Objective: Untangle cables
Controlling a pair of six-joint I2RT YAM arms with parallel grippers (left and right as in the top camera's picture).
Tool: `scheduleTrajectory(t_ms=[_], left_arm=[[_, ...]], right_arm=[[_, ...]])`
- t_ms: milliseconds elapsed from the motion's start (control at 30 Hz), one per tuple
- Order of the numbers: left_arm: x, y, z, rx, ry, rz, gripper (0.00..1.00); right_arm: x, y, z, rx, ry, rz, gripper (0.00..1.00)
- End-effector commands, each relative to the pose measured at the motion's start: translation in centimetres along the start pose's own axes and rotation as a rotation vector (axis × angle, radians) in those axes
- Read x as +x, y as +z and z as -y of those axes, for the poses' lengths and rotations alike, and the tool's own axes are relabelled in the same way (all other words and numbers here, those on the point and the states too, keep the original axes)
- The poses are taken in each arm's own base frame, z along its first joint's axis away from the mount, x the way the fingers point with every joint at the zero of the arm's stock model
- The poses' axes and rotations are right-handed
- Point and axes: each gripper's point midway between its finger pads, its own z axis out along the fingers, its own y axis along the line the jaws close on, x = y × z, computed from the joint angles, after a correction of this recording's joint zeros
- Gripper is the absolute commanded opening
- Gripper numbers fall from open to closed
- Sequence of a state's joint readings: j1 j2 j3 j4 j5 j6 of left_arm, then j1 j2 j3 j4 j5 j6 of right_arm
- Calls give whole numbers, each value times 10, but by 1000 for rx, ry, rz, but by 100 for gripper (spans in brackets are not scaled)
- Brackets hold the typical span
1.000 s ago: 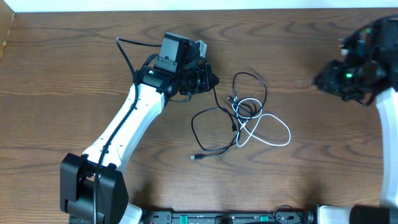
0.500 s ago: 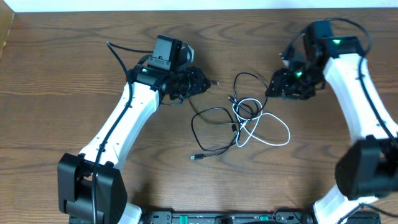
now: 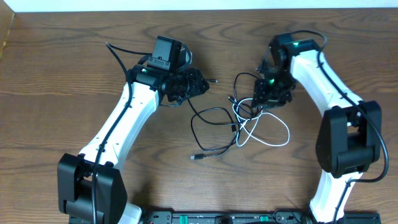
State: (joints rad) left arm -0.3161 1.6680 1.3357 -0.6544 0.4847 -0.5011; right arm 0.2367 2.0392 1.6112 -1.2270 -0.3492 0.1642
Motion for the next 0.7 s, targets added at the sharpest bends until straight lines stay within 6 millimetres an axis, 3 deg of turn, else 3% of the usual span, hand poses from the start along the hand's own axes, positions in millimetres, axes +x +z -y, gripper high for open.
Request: scheduleTrajectory(t_ms=[0, 333, 667], left_arm=[[-4, -4, -2, -18, -3, 22, 47], [-4, -4, -2, -17, -3, 21, 47], [-3, -4, -1, -17, -2, 21, 47]], right_arm=[[-1, 7, -12, 15, -11, -1, 38], [5, 23, -1, 171, 50, 0, 31], [1, 55, 5, 142, 72, 37, 25]])
